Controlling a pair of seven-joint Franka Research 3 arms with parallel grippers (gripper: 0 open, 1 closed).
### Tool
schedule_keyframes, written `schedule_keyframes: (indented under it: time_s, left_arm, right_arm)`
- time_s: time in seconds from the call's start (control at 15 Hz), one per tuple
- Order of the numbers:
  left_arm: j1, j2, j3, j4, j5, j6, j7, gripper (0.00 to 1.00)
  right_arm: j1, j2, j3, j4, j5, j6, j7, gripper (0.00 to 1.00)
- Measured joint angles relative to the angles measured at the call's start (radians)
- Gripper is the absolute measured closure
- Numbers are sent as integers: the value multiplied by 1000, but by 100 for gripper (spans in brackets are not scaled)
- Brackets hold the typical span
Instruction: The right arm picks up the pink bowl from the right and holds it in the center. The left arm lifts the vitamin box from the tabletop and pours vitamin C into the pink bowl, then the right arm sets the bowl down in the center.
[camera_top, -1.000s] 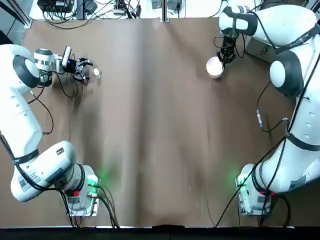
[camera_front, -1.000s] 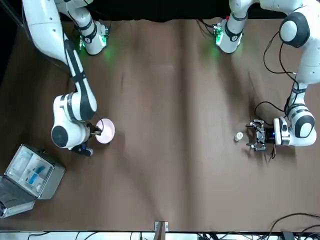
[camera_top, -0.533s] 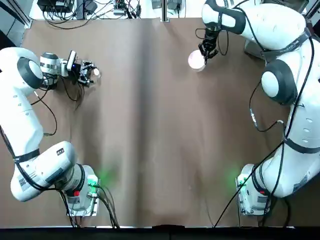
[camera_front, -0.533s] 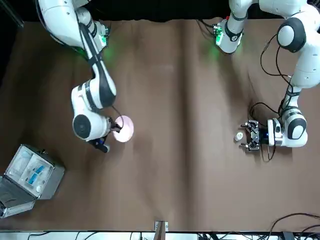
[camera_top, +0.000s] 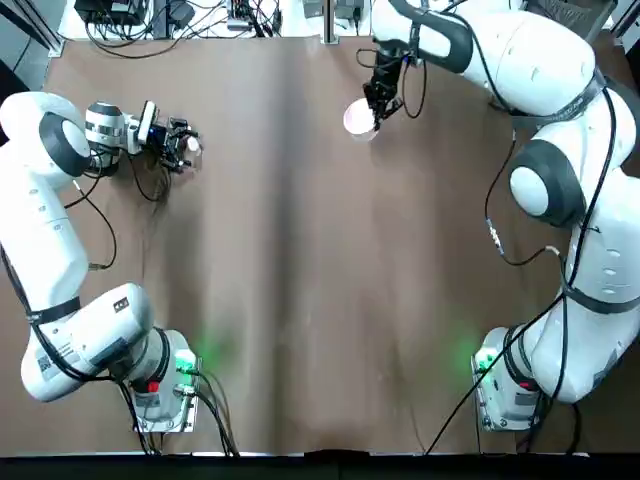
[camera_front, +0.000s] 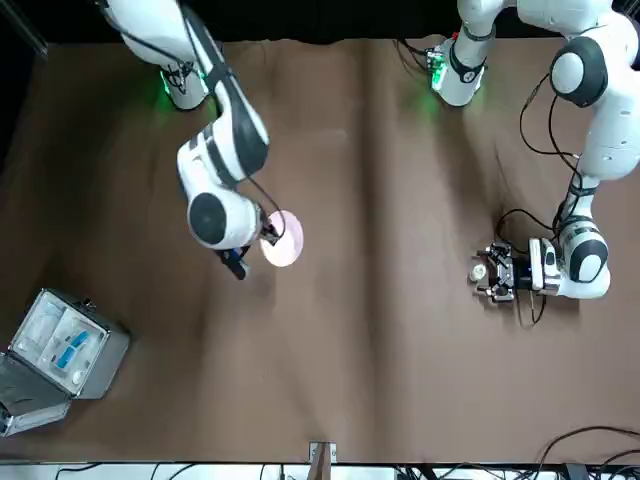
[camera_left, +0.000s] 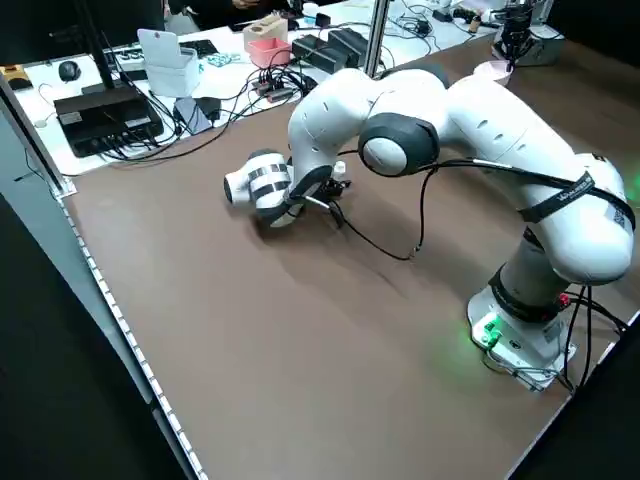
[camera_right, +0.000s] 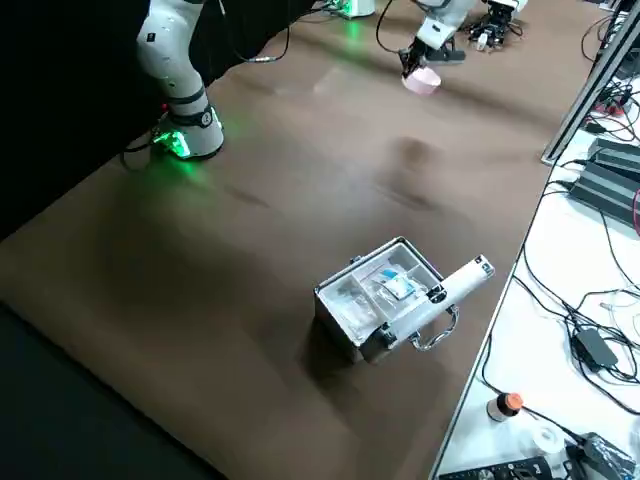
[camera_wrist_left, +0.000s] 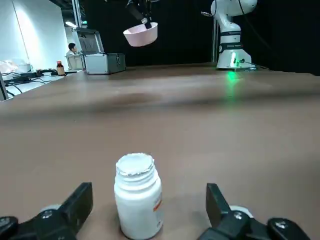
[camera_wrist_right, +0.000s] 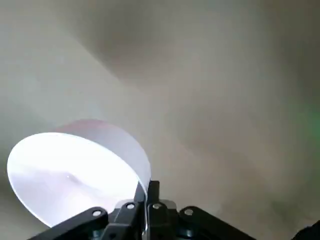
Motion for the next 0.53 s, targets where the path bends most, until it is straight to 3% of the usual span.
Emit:
schedule_keyframes:
  time_s: [0.2,0.47,0.53]
  left_arm:
    - [-1,3,0,0,0,0,13,1]
    - [1,16,1,0,0,0,13,37]
    - [2,18,1,0,0,0,12,37]
  right_arm:
    - [73,0,0,18,41,7,148,97]
    - [132,19,1,40,54,46,222,97]
    - [142,27,1,47,76,61,237,97]
